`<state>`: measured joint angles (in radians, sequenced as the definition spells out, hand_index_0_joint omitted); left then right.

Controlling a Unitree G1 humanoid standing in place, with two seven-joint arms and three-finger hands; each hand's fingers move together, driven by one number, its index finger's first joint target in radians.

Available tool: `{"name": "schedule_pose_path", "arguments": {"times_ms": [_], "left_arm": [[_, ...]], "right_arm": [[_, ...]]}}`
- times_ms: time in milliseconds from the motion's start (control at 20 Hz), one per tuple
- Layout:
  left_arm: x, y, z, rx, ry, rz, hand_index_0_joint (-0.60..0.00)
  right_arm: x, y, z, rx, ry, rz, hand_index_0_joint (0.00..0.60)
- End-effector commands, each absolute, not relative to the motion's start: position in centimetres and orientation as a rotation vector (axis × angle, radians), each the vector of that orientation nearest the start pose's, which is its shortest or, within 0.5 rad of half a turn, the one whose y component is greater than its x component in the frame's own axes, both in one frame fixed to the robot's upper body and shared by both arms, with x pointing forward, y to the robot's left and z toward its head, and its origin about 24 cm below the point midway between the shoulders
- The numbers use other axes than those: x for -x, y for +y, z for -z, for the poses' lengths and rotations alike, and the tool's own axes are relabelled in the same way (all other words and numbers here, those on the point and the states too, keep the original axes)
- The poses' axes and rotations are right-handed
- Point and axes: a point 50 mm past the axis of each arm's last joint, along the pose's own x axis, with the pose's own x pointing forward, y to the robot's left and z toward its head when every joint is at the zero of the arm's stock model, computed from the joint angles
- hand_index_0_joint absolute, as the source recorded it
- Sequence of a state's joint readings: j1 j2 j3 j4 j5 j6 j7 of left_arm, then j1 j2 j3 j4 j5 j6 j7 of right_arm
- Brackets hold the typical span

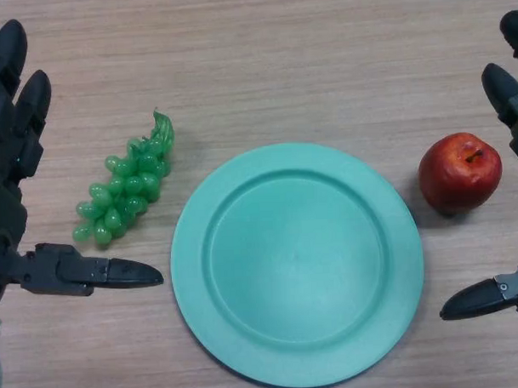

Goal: Pick up the red apple and place it on the plate

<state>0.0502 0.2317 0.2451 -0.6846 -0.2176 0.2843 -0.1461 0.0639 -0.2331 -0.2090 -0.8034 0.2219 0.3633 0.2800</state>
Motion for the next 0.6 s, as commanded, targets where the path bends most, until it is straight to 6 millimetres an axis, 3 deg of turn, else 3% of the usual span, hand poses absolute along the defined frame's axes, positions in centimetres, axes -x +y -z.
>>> {"name": "schedule_pose_path", "arguments": {"times_ms": [50, 400, 600], "left_arm": [[-20.2, 21.3, -19.7, -0.175, -0.536, 0.015, 0.000], [-20.7, 21.4, -19.7, -0.161, -0.541, 0.006, 0.000], [-20.4, 21.1, -19.3, -0.163, -0.539, 0.015, 0.000]], "right_arm": [[-18.6, -18.7, -21.0, 0.128, -0.591, -0.242, 0.000], [-19.9, -18.9, -21.0, 0.106, -0.565, -0.257, 0.000], [-22.4, -19.8, -21.8, 0.110, -0.548, -0.254, 0.000]]}}
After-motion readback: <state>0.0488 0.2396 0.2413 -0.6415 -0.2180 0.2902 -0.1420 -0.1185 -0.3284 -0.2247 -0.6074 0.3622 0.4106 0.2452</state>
